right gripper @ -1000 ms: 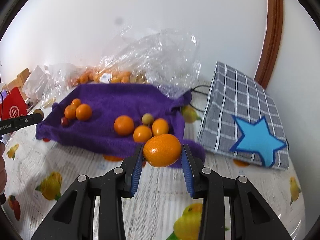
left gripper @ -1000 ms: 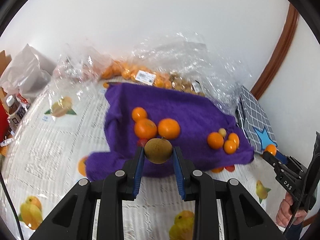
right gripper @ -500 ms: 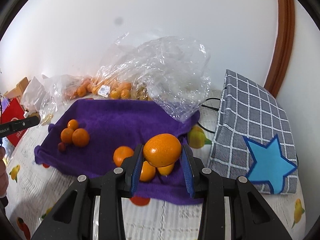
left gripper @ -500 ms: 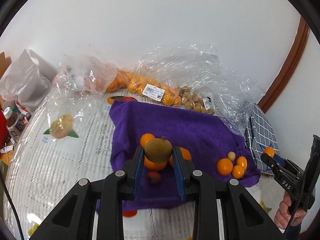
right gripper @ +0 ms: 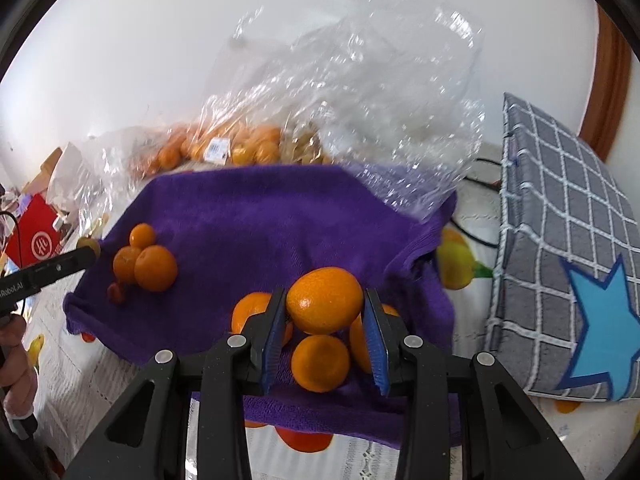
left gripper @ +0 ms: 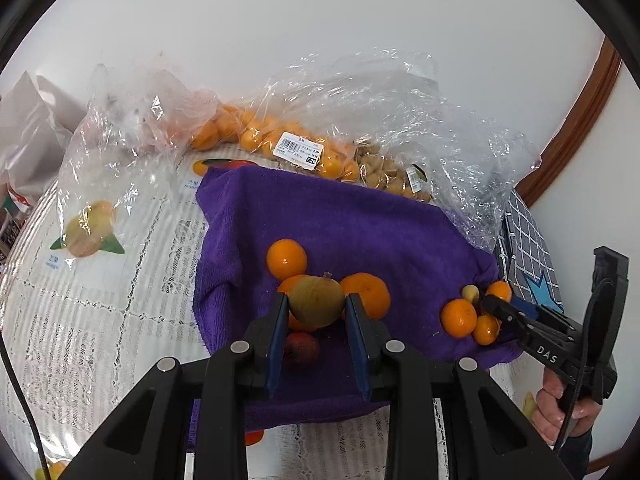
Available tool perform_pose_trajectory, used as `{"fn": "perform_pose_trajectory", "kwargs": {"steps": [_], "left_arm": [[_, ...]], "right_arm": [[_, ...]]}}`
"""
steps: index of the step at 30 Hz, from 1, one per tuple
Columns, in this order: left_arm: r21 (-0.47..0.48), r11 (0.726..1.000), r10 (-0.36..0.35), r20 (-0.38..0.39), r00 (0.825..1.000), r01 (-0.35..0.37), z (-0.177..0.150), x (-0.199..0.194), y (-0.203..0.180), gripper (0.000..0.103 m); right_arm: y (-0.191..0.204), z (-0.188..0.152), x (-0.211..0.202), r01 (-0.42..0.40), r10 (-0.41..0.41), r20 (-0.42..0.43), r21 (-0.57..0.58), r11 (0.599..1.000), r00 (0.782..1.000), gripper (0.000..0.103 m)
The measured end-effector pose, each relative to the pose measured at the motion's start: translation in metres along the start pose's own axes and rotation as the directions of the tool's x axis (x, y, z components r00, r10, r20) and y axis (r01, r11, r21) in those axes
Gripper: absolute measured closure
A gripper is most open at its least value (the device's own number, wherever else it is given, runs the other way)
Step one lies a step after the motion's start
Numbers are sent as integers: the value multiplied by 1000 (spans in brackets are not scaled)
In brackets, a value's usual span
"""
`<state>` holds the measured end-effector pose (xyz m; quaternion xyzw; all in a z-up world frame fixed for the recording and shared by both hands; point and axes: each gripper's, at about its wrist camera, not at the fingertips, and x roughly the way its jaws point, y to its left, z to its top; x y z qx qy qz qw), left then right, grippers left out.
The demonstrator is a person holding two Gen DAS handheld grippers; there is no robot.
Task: Organize fruits
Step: 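Carry the brown fruit onto the towel with the left tool while the right tool carries the orange there, then open both tools and pull them back from the towel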
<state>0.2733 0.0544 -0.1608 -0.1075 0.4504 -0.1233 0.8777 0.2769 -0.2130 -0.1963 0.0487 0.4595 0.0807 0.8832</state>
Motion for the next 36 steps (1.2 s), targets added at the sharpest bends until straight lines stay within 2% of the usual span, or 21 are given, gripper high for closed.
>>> {"fn": "perform_pose_trajectory", "kwargs": {"steps": [8, 14, 28, 34, 36], "left_arm": [[23, 1000, -21, -17, 1000, 21, 0, 5, -5, 75], [41, 996, -73, -50, 996, 75, -3, 10, -12, 75], [76, 993, -78, -125, 989, 88, -13, 29, -23, 75], [85, 993, -66, -137, 988, 78, -15, 34, -24, 75], [78, 994, -62, -142, 988, 74, -15, 36, -23, 75]], "right_arm": [[-2, 4, 9, -34, 34, -4, 22, 999, 999, 66], [5, 1, 11, -37, 37, -11, -26, 999, 999, 66], [6, -7, 7, -64, 64, -7, -44, 997, 998, 65], [2, -5, 2, -42, 41, -8, -31, 999, 999, 63], [2, -5, -1, -27, 27, -2, -28, 999, 1000, 59]]}}
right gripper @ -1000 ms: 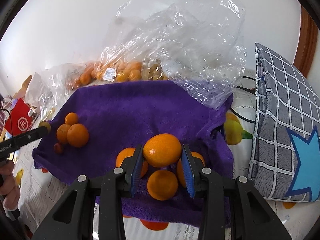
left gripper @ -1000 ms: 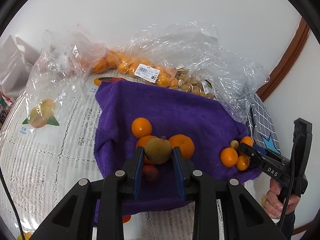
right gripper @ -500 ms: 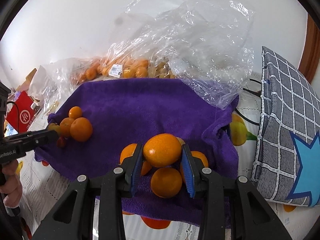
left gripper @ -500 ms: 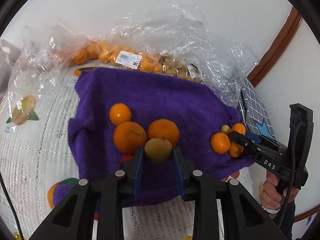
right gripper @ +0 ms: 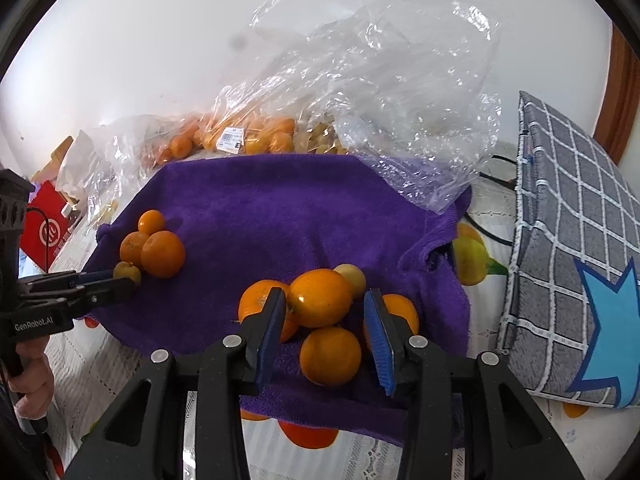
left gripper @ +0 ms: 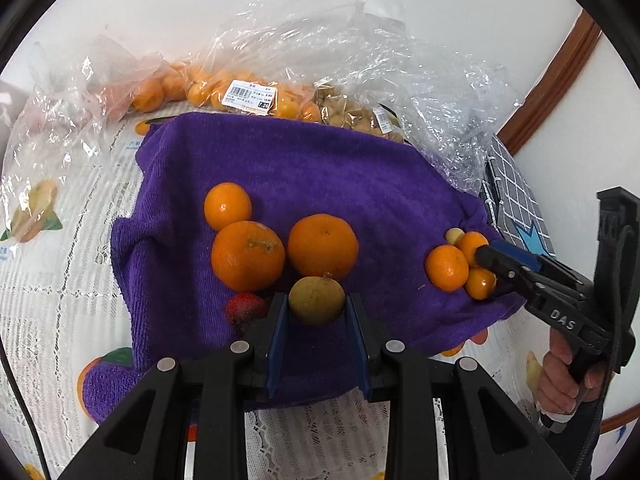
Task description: Organize fruits
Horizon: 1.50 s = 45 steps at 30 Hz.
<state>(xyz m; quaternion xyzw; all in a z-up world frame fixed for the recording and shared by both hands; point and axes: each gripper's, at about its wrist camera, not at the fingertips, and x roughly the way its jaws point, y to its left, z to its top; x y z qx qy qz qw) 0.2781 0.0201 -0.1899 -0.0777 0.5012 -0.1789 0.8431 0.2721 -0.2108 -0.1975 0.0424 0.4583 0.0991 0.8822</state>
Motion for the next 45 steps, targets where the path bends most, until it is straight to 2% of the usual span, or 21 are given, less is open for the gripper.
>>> {"fn": "perform_pose_trajectory", "kwargs": {"steps": [6, 10, 16, 20, 24, 28, 34, 36, 39, 45], "left_arm": [[-4, 999, 33, -1, 999, -33, -1, 1, -1, 75], [-13, 999, 32, -4, 999, -32, 0, -4, -3, 67], [-22, 999, 47, 48, 998, -46, -10, -33, -11, 56], [6, 996, 92, 64, 994, -93, -21, -54, -20, 54], [16, 993, 116, 101, 988, -118, -37, -82, -31, 53], [12, 988, 150, 161, 976, -154, -51, -112, -45, 38], [24, 976, 202, 249, 947, -214, -74, -157, -68, 27], [30, 974, 210, 262, 942, -226, -82, -170, -74, 25], [20, 974, 212, 270, 939, -225, -92, -183, -82, 25], [22, 967, 237, 304, 923, -255, -111, -204, -97, 18]], "right_arm": [[3, 0, -14, 36, -36, 21, 13, 999, 999, 51], [3, -2, -25, 53, -54, 29, 49, 997, 998, 50], [4, -9, -55, 87, -91, 50, 78, 993, 995, 49], [6, -14, -82, 102, -110, 78, 107, 989, 991, 41], [8, -21, -113, 93, -107, 98, 138, 986, 989, 38], [15, -32, -148, 102, -123, 131, 157, 982, 984, 37], [23, -51, -189, 122, -146, 138, 169, 978, 980, 36], [28, -60, -203, 131, -156, 154, 164, 978, 976, 21], [36, -74, -224, 154, -183, 197, 154, 976, 963, 9], [41, -96, -251, 172, -200, 202, 145, 974, 959, 4]]}}
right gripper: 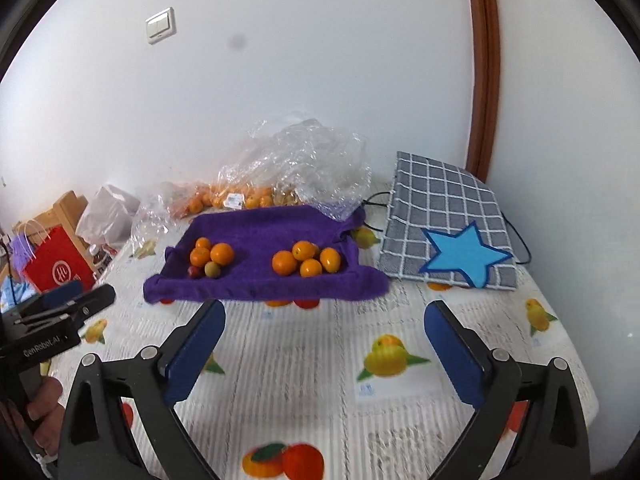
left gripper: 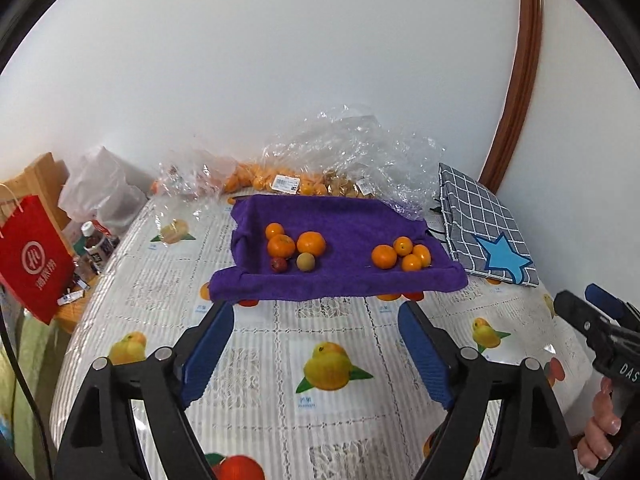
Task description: Organize fruits
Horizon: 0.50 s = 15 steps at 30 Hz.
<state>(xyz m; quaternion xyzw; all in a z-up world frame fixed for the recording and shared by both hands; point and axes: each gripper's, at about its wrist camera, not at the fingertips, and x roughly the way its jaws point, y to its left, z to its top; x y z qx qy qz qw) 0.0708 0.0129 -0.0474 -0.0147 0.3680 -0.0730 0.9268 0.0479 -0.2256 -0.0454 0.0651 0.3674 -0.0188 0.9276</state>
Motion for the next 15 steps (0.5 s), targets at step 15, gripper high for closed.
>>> {"fn": "perform_pose_trajectory", "kwargs": {"steps": [15], "left_arm": [[18, 1000, 23, 24, 999, -23, -13, -31, -10, 16]], "right_arm": [[-4, -20, -34, 34, -34, 8, 11, 999, 999, 4]]}}
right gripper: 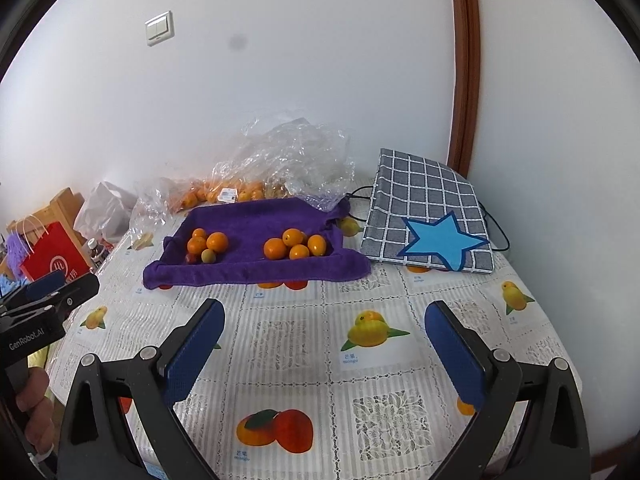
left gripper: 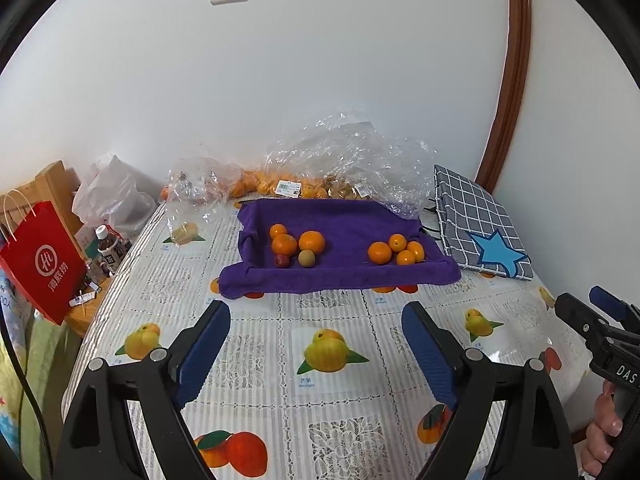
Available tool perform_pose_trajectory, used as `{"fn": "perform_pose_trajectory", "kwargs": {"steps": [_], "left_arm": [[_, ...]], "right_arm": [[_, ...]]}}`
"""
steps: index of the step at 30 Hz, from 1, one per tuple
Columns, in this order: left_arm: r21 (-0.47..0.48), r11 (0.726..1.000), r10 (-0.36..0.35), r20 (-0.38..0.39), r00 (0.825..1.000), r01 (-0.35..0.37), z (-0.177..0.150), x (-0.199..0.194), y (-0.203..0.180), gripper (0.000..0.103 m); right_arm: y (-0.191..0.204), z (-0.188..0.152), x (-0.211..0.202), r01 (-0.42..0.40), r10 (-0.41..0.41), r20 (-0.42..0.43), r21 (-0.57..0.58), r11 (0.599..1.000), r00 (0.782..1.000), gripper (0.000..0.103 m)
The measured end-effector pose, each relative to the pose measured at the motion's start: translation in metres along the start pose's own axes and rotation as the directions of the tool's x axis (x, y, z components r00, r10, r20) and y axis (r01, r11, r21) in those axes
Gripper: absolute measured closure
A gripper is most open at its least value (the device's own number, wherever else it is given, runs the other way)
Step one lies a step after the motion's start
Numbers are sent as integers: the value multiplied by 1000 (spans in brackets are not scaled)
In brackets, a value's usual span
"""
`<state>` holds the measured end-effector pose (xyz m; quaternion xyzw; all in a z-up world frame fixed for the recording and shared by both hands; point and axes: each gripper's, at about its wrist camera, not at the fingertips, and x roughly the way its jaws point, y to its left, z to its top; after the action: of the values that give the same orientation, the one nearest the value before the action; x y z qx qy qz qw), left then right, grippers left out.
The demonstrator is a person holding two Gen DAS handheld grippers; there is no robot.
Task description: Organize fruits
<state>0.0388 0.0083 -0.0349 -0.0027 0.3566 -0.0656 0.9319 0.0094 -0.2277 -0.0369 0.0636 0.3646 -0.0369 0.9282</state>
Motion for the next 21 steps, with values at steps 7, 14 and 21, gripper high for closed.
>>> {"fn": "perform_pose_trajectory", "kwargs": {"steps": [7, 14, 21], "left_arm": [[1, 1000, -6, -1, 1000, 6, 1, -2, -2, 16], [1, 1000, -5, 2, 1000, 5, 1, -3, -2, 16], [2, 1000, -2, 3, 1000, 2, 4, -6, -1, 15]], "right_arm": [[2, -1, -2, 21, -21, -1, -2, 1000, 1000, 4], [0, -2, -8, 30, -30, 8, 3, 1000, 1000, 4], [-1, -2, -12, 28, -28, 12, 8, 1000, 1000, 4]]}}
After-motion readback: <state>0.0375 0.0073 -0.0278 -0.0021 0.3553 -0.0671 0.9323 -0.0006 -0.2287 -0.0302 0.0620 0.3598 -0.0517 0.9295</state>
